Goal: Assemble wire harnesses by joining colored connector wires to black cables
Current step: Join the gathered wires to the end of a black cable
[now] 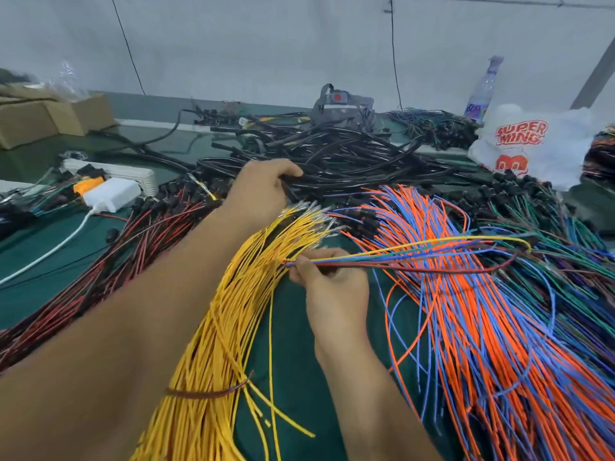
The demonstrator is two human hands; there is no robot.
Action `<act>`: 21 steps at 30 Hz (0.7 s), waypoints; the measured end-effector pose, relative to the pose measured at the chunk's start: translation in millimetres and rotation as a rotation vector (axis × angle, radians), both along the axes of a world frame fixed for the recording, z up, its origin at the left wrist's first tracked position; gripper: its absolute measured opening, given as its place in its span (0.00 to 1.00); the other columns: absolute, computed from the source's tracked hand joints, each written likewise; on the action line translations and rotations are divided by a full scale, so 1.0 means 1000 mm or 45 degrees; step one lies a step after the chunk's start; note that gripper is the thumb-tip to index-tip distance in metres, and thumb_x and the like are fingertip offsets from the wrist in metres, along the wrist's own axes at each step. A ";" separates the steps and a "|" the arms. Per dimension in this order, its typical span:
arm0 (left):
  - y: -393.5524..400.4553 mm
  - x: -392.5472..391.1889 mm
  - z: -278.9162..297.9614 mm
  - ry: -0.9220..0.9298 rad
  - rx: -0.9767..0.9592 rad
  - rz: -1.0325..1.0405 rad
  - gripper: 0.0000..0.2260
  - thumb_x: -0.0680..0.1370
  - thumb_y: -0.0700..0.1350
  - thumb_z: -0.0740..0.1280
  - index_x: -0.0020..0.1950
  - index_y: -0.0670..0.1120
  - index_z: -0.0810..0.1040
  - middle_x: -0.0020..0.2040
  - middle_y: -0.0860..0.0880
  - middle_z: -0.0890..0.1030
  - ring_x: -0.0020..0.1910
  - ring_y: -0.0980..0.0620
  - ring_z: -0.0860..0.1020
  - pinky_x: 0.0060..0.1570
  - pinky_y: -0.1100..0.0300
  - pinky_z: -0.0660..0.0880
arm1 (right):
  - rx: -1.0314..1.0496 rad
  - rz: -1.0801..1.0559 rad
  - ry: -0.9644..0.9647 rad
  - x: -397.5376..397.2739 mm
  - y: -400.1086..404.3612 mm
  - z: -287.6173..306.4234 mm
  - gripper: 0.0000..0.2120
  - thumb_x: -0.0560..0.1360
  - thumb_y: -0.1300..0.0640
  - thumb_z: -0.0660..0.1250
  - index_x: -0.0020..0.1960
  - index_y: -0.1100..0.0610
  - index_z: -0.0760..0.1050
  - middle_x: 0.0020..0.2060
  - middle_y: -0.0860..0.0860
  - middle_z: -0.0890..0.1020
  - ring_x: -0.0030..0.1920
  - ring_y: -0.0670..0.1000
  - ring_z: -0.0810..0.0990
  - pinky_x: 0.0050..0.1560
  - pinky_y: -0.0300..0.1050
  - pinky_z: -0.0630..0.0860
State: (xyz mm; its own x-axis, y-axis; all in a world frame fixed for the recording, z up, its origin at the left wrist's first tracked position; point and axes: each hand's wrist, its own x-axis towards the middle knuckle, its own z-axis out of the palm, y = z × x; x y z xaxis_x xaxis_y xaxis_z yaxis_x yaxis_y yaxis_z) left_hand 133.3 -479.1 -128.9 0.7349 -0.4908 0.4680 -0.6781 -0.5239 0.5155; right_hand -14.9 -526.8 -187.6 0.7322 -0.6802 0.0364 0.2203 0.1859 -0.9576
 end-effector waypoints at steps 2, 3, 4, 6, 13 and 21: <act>-0.010 0.025 -0.003 -0.127 0.328 -0.085 0.28 0.73 0.26 0.57 0.69 0.47 0.73 0.73 0.47 0.68 0.72 0.45 0.64 0.69 0.57 0.61 | -0.027 0.018 0.003 0.002 0.000 0.000 0.10 0.74 0.71 0.67 0.38 0.59 0.75 0.25 0.46 0.79 0.31 0.45 0.80 0.41 0.40 0.79; -0.013 0.034 -0.005 -0.155 0.514 -0.084 0.30 0.73 0.27 0.57 0.72 0.49 0.70 0.76 0.49 0.62 0.75 0.44 0.57 0.72 0.51 0.58 | -0.041 0.019 0.014 0.002 0.000 -0.001 0.11 0.74 0.71 0.67 0.37 0.58 0.75 0.25 0.46 0.79 0.31 0.46 0.80 0.41 0.40 0.79; -0.015 0.041 -0.008 -0.172 0.682 -0.056 0.31 0.74 0.29 0.57 0.74 0.52 0.67 0.78 0.51 0.58 0.76 0.44 0.52 0.72 0.47 0.57 | -0.052 0.016 0.023 0.004 0.000 -0.001 0.11 0.74 0.70 0.67 0.37 0.58 0.75 0.25 0.46 0.79 0.31 0.46 0.80 0.41 0.40 0.79; -0.018 0.049 -0.016 -0.195 0.877 -0.008 0.30 0.76 0.32 0.58 0.74 0.55 0.65 0.78 0.52 0.58 0.77 0.44 0.50 0.72 0.43 0.58 | -0.048 0.003 0.033 0.006 -0.001 -0.001 0.11 0.74 0.70 0.67 0.37 0.57 0.75 0.25 0.46 0.79 0.32 0.46 0.81 0.40 0.38 0.78; -0.011 0.039 -0.019 -0.488 0.546 -0.065 0.12 0.78 0.40 0.66 0.59 0.51 0.81 0.59 0.49 0.81 0.62 0.46 0.74 0.63 0.46 0.69 | -0.027 0.008 0.024 0.007 -0.003 -0.003 0.10 0.74 0.69 0.67 0.38 0.58 0.76 0.26 0.46 0.80 0.32 0.45 0.81 0.37 0.34 0.77; 0.026 0.002 0.069 -0.865 0.038 -0.138 0.09 0.77 0.42 0.67 0.56 0.45 0.82 0.50 0.44 0.79 0.53 0.42 0.73 0.54 0.50 0.68 | -0.053 0.000 0.058 0.003 -0.001 0.003 0.11 0.74 0.70 0.67 0.37 0.57 0.75 0.25 0.46 0.80 0.30 0.44 0.80 0.37 0.36 0.78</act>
